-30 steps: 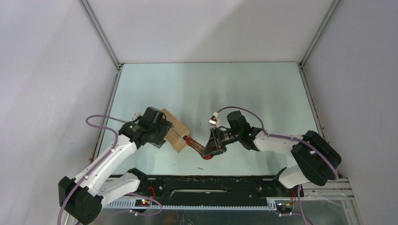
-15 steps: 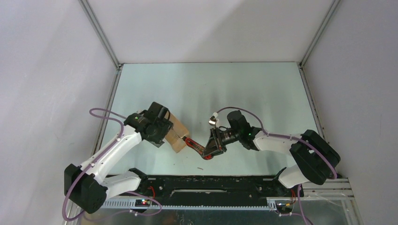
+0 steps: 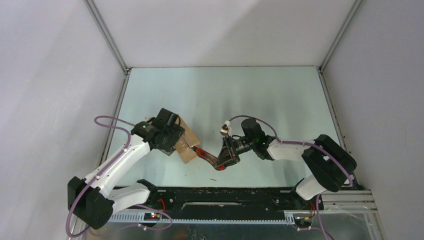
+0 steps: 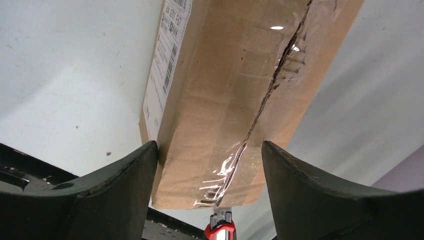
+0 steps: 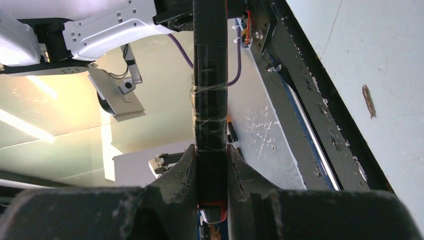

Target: Unpack the express box

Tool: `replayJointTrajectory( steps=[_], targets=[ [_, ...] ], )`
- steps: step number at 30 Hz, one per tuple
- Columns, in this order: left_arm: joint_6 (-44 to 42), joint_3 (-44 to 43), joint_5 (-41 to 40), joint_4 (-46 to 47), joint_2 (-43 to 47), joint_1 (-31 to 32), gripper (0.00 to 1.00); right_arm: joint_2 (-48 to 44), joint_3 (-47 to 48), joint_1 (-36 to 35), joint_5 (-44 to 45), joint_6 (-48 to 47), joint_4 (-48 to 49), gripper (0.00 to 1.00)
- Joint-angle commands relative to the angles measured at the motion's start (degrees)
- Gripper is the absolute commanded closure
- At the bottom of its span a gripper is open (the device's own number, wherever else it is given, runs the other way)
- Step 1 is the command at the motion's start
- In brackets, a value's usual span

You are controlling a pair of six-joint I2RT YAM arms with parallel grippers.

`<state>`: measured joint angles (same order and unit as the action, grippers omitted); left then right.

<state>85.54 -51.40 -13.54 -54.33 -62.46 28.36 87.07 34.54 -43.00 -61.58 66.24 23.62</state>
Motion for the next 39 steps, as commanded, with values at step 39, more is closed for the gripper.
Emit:
replayJointTrajectory(
  steps=[39],
  targets=[
    [5.9,2.1,2.8,4.5,-0.4,3.4,0.3,4.8,0.4,-3.6,-2.1,3.4,10.3,1.0]
  ],
)
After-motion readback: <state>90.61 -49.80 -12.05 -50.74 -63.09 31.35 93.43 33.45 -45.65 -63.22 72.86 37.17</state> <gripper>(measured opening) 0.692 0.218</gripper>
